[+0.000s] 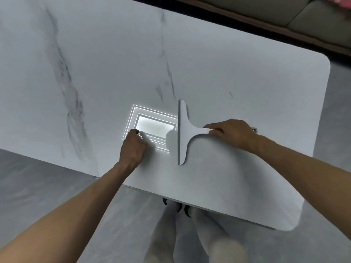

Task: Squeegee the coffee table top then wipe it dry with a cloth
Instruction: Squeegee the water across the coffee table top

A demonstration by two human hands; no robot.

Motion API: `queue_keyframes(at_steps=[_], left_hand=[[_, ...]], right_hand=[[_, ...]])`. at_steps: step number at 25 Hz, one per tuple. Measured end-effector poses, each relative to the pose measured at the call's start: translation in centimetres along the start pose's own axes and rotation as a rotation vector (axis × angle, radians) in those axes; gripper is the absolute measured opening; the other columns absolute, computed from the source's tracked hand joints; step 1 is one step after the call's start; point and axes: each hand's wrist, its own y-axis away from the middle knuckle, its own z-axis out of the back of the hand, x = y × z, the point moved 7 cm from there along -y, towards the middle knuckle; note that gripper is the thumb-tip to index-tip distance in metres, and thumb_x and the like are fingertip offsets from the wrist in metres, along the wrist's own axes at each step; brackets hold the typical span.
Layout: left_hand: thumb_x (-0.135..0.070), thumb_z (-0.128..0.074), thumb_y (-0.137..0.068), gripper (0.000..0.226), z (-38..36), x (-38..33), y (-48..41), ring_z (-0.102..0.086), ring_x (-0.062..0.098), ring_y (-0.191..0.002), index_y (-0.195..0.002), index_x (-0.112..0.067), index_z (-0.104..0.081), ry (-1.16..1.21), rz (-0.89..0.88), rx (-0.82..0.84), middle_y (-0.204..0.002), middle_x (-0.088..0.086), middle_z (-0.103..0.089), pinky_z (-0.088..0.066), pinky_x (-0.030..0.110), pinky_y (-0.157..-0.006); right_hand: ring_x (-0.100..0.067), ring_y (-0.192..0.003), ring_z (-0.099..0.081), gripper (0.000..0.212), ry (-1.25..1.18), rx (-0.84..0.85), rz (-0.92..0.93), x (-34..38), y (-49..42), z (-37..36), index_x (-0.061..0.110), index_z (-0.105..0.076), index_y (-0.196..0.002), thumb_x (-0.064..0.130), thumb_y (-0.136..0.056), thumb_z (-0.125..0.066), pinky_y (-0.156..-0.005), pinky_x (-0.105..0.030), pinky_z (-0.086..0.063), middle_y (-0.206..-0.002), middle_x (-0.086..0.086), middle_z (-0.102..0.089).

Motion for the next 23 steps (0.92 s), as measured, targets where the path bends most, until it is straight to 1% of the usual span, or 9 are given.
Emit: queue_keyframes(at_steps=[3,6,7,11,14,15,17,21,23], left_hand=[[-0.027,-0.041,-0.096,0.033,-1.9,-3.1,-1.1,-0.061,0.029,-0.109,-0.123,-0.012,-0.052,0.009,-0.057,0.016,-0.115,0.009,-0.066,-0.037,0.027,-0.078],[-0.024,-0.04,-0.09,0.014,-4.0,-6.7,-1.9,-0.06,0.03,-0.089,-0.088,-0.022,-0.054,-0.018,-0.17,0.01,-0.094,0.01,-0.064,-0.035,0.025,-0.074],[-0.02,-0.041,-0.089,0.012,-4.9,-7.9,-2.1,-0.06,0.031,-0.089,-0.087,-0.021,-0.053,-0.034,-0.214,-0.002,-0.095,0.013,-0.063,-0.035,0.026,-0.073],[-0.019,-0.046,-0.085,0.027,-8.5,-12.2,-3.6,-0.056,0.028,-0.104,-0.111,-0.013,-0.05,-0.179,-0.333,0.002,-0.112,0.007,-0.055,-0.043,0.031,-0.08],[-0.044,-0.064,-0.078,0.084,-11.1,-14.4,-5.0,-0.034,0.044,-0.13,-0.141,-0.005,-0.026,-0.518,-0.398,0.054,-0.142,0.023,-0.034,-0.037,0.045,-0.106],[-0.055,-0.07,-0.072,0.106,-11.5,-15.1,-5.3,-0.026,0.05,-0.134,-0.147,-0.003,-0.015,-0.561,-0.375,0.058,-0.148,0.03,-0.023,-0.032,0.05,-0.11],[-0.067,-0.07,-0.065,0.126,-12.2,-16.6,-5.7,-0.014,0.058,-0.137,-0.15,-0.002,-0.002,-0.626,-0.384,0.037,-0.152,0.036,-0.009,-0.023,0.056,-0.112],[-0.067,-0.074,-0.06,0.133,-12.7,-17.8,-6.9,-0.009,0.063,-0.136,-0.151,-0.003,0.001,-0.619,-0.332,0.032,-0.151,0.039,-0.005,-0.016,0.058,-0.114],[-0.065,-0.075,-0.062,0.132,-13.0,-18.0,-7.1,-0.01,0.065,-0.135,-0.151,-0.002,0.0,-0.642,-0.322,0.058,-0.149,0.043,-0.005,-0.018,0.059,-0.113]], right_hand=[[-0.016,-0.117,-0.056,0.032,-0.129,-0.1,-0.219,-8.2,2.7,2.7,0.058,-0.051,-0.125,0.053,-0.096,-0.037,-0.082,-0.031,-0.04,-0.13,0.019,-0.061],[-0.018,-0.117,-0.056,0.032,-0.137,-0.113,-0.347,-13.6,6.2,3.6,0.06,-0.049,-0.125,0.057,-0.096,-0.036,-0.08,-0.033,-0.04,-0.129,0.02,-0.061],[-0.019,-0.116,-0.057,0.033,-0.118,-0.117,-0.389,-15.0,7.3,4.0,0.059,-0.05,-0.125,0.058,-0.096,-0.035,-0.079,-0.032,-0.039,-0.128,0.019,-0.062],[-0.017,-0.098,-0.062,0.036,-0.191,-0.21,-0.452,-17.6,8.1,7.7,0.057,-0.054,-0.122,0.064,-0.091,-0.037,-0.071,-0.03,-0.039,-0.105,0.017,-0.069],[-0.011,-0.074,-0.061,0.043,-0.384,-0.262,-0.381,-16.6,1.8,12.0,0.047,-0.056,-0.124,0.061,-0.087,-0.04,-0.062,-0.028,-0.043,-0.078,0.016,-0.065],[-0.015,-0.074,-0.061,0.042,-0.43,-0.293,-0.359,-16.2,-1.2,13.5,0.043,-0.056,-0.126,0.055,-0.088,-0.042,-0.064,-0.028,-0.044,-0.08,0.012,-0.065],[-0.021,-0.079,-0.057,0.044,-0.543,-0.348,-0.338,-15.1,-7.6,16.0,0.037,-0.049,-0.135,0.038,-0.091,-0.043,-0.073,-0.031,-0.044,-0.094,0.004,-0.062],[-0.028,-0.085,-0.053,0.054,-0.605,-0.362,-0.337,-12.6,-15.7,17.8,0.043,-0.032,-0.145,0.026,-0.093,-0.03,-0.08,-0.036,-0.047,-0.104,-0.003,-0.055],[-0.034,-0.1,-0.057,0.053,-0.529,-0.319,-0.323,-12.1,-16.4,16.8,0.04,-0.033,-0.145,0.024,-0.094,-0.03,-0.09,-0.038,-0.046,-0.114,-0.008,-0.059]])
